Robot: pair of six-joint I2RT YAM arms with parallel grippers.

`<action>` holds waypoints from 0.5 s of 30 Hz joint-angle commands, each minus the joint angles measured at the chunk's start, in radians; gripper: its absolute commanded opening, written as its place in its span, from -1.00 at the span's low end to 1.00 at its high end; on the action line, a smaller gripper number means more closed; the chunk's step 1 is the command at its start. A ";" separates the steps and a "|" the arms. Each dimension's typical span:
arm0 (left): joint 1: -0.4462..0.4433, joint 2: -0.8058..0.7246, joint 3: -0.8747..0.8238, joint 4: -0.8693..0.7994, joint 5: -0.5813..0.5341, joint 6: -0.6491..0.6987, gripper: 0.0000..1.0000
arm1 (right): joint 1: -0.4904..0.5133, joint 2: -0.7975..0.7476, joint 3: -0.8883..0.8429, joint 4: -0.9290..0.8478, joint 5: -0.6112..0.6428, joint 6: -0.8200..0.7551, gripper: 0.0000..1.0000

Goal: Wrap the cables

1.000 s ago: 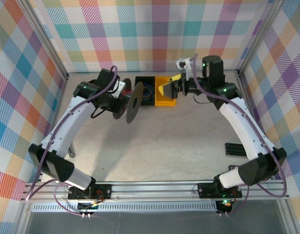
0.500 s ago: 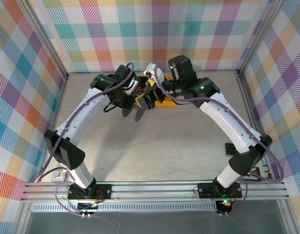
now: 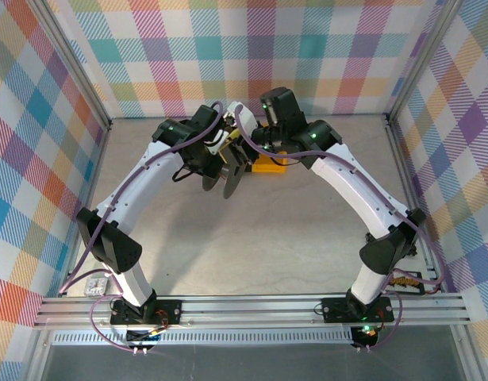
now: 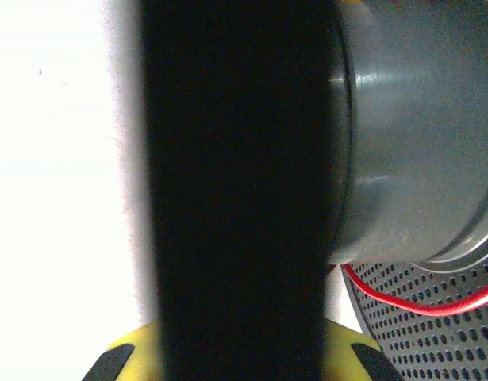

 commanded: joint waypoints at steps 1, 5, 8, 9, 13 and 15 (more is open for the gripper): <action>-0.014 -0.002 0.052 0.006 0.002 -0.008 -1.00 | 0.006 0.008 0.033 -0.009 0.023 0.000 -0.15; -0.018 0.001 0.053 0.001 0.002 -0.006 -1.00 | 0.007 0.017 0.040 -0.006 0.036 -0.001 -0.30; -0.020 -0.001 0.052 -0.001 -0.001 -0.006 -1.00 | 0.007 0.027 0.057 -0.012 0.036 -0.002 -0.36; -0.020 -0.002 0.050 -0.001 -0.001 -0.008 -1.00 | 0.008 0.030 0.067 -0.017 0.035 -0.005 -0.40; -0.020 -0.005 0.045 0.000 -0.007 -0.011 -1.00 | 0.011 0.034 0.081 -0.024 0.039 -0.013 -0.90; -0.020 -0.006 0.043 0.000 -0.004 -0.014 -1.00 | 0.011 0.031 0.084 -0.027 0.041 -0.016 -1.00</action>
